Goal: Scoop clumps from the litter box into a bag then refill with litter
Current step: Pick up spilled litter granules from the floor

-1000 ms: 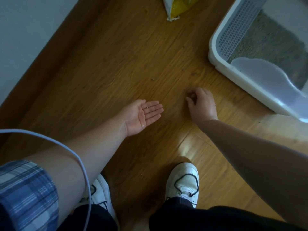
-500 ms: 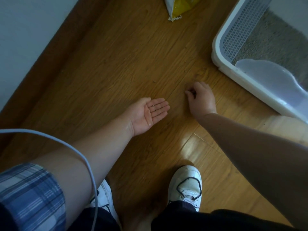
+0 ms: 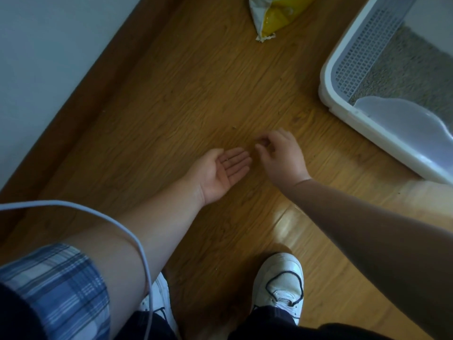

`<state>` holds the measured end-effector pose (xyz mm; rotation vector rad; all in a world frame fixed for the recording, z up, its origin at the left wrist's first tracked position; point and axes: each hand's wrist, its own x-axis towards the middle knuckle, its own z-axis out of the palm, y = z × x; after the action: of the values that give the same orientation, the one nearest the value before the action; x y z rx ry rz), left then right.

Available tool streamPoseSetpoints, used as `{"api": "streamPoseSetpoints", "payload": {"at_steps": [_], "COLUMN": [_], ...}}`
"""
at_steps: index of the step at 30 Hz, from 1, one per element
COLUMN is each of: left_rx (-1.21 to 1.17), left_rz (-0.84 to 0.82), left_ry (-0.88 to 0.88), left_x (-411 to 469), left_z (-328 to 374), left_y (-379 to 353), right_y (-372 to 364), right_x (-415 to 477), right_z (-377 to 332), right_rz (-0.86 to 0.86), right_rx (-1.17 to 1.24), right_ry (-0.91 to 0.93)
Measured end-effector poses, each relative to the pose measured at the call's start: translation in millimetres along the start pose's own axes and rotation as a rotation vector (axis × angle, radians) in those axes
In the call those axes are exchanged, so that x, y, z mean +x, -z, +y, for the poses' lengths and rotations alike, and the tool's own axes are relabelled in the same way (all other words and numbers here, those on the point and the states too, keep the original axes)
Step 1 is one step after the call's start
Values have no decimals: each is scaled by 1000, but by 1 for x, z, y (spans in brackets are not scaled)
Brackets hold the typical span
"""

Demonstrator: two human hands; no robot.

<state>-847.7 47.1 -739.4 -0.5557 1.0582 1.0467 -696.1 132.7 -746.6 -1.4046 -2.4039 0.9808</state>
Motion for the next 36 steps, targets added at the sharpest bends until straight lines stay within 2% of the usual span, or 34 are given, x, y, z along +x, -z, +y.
{"api": "streamPoseSetpoints", "payload": {"at_steps": [3,8,20,24,28,31,36], "left_rx": [-6,-41,-74,-54,-71,-52,2], "left_rz": [22,65,82,78,25,-2,0], "left_ry": [-4,-21,-52,-43,-37,-45,-23], "left_x": [-3,-9,-13,-11,-6,-3,-4], "left_z": [8,19,27,23,17,13,10], "left_y": [10,20,33,25,13,6,2], "right_y": [-3,-21,-40,-31,-22,-13,17], "right_x": [18,43,60,44,4,-7,7], "right_z": [5,-10,-17,-33,-49,-29,30], "right_rz": [-16,-47,-59,-25,-102,-61,40], "right_rx": [-77,-161,-238,-111,25,38,-143], "right_ry": [-22,92,169,189,268,178,-114]}}
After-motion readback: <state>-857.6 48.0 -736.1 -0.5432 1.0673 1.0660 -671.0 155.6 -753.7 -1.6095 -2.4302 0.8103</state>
